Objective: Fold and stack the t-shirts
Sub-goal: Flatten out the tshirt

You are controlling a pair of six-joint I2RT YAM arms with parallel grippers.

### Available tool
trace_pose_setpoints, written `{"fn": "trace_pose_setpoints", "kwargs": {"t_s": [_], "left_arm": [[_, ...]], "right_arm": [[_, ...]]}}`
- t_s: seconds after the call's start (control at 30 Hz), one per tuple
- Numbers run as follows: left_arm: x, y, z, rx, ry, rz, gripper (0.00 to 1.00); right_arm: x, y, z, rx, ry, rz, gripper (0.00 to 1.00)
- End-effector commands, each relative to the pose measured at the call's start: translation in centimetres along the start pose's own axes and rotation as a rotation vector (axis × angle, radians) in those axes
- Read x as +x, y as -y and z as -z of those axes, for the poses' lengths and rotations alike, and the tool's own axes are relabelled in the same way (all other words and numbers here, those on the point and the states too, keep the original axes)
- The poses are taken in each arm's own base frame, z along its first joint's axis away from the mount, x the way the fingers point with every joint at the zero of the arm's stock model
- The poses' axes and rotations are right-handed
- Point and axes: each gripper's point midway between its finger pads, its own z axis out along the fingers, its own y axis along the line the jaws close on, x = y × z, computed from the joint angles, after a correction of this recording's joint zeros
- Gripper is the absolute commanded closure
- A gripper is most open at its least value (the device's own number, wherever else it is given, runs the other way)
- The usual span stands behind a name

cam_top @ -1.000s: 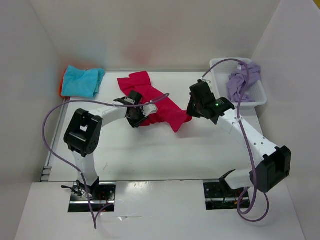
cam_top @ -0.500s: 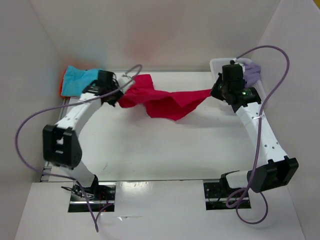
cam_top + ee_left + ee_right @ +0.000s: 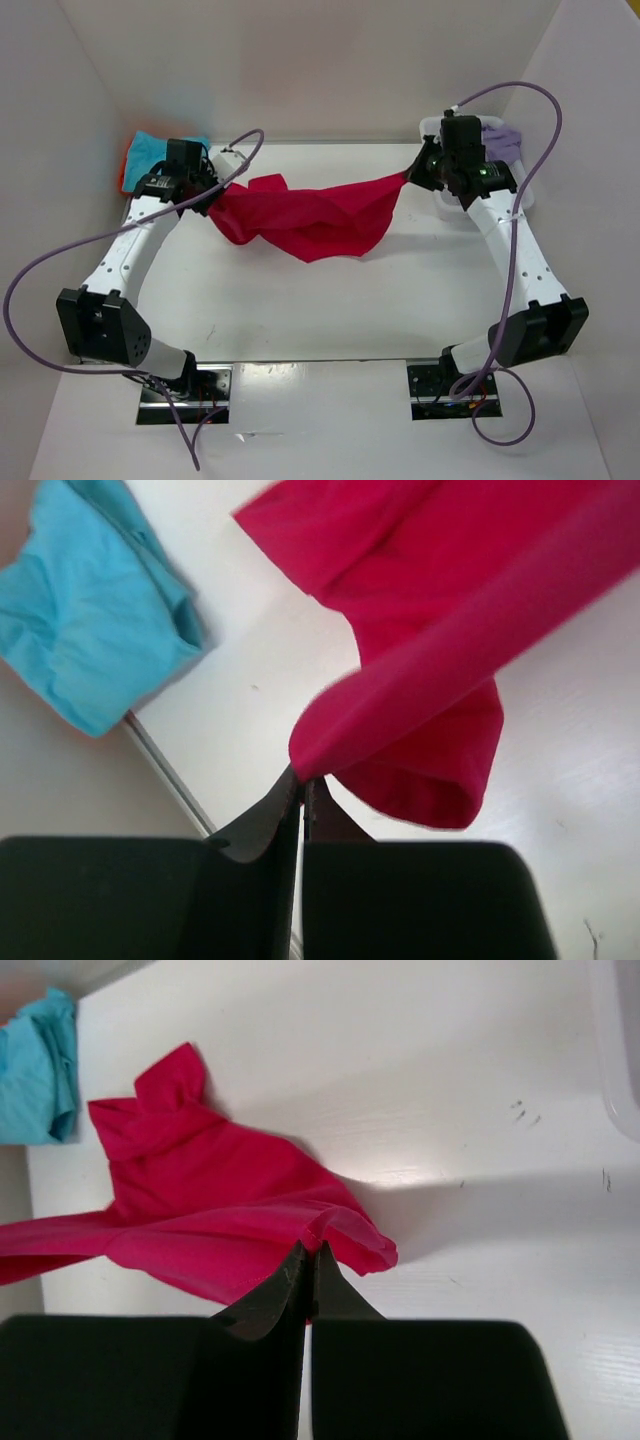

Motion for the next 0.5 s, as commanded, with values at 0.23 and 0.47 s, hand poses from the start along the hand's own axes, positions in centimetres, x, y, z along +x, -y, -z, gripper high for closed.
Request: {"fn": "trace_pose_setpoints", "kwargs": {"t_s": [0.23,0.47], "left_arm": [[8.7,14.2,-1.6,0.505,-0.173,-0.310,0.88],[11.4,17.1,-3.1,0.665,-0.320,-0.266,0.31]], "right_arm": [[0.9,-1.0,-0.1,-0.095,-0.005,-0.006,1.00],[1.3,-0.9,-0.5,-0.089,-0.004,-0.010,1.00]]}}
